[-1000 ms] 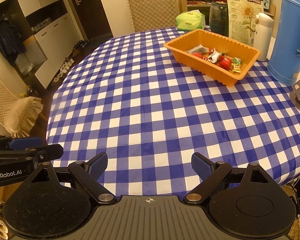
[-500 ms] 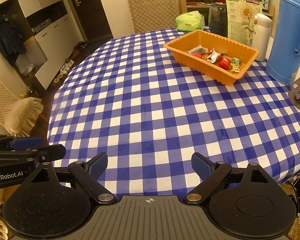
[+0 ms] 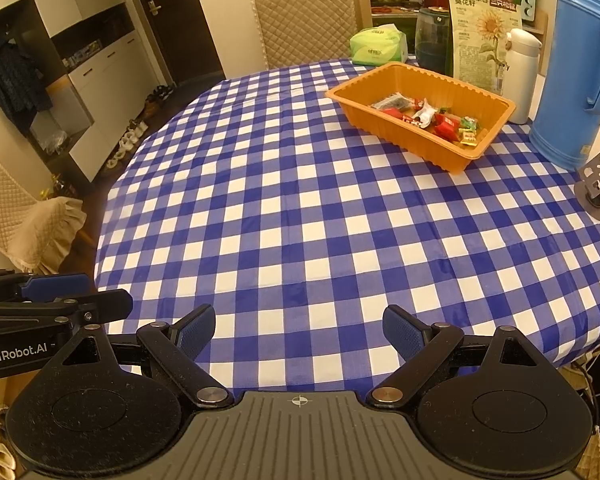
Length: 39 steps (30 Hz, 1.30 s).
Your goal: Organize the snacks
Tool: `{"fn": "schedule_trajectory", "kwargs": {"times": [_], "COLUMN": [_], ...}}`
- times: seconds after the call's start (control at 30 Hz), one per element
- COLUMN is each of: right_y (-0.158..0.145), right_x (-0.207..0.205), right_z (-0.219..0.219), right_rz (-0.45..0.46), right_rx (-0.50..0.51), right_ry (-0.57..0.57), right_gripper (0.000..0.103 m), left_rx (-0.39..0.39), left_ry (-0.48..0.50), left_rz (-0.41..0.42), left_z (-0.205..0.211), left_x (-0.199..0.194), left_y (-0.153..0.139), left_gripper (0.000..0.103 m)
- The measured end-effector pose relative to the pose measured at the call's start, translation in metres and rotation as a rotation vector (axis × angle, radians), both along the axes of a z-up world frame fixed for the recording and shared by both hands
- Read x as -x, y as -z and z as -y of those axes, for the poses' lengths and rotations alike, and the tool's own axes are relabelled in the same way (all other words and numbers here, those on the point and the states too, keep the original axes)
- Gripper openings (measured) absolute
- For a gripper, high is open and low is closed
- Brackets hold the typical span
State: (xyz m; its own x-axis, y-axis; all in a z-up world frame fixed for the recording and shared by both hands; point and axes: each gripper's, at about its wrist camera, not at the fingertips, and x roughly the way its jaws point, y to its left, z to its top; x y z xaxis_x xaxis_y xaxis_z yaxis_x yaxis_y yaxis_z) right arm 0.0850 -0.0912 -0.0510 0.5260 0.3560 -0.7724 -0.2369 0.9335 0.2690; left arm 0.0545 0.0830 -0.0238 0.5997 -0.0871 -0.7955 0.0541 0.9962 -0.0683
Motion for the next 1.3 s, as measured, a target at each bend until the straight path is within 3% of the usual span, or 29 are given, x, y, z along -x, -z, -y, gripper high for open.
{"fn": "schedule_trajectory", "kwargs": {"times": [1.3], "right_y": [-0.0014], "right_x": [-0.0015], "right_z": [-0.0029], "right_rz": [0.002], "right_rx": [0.0], "right_ry": [-0.001], "right_gripper": [0.09], "left_rx": [0.002], "left_ry": [-0.002], "left_rz": [0.003], "left_z": [-0.0023], "left_x": [-0.0033], "left_y": [-0.0027], "left_gripper": [0.047]}}
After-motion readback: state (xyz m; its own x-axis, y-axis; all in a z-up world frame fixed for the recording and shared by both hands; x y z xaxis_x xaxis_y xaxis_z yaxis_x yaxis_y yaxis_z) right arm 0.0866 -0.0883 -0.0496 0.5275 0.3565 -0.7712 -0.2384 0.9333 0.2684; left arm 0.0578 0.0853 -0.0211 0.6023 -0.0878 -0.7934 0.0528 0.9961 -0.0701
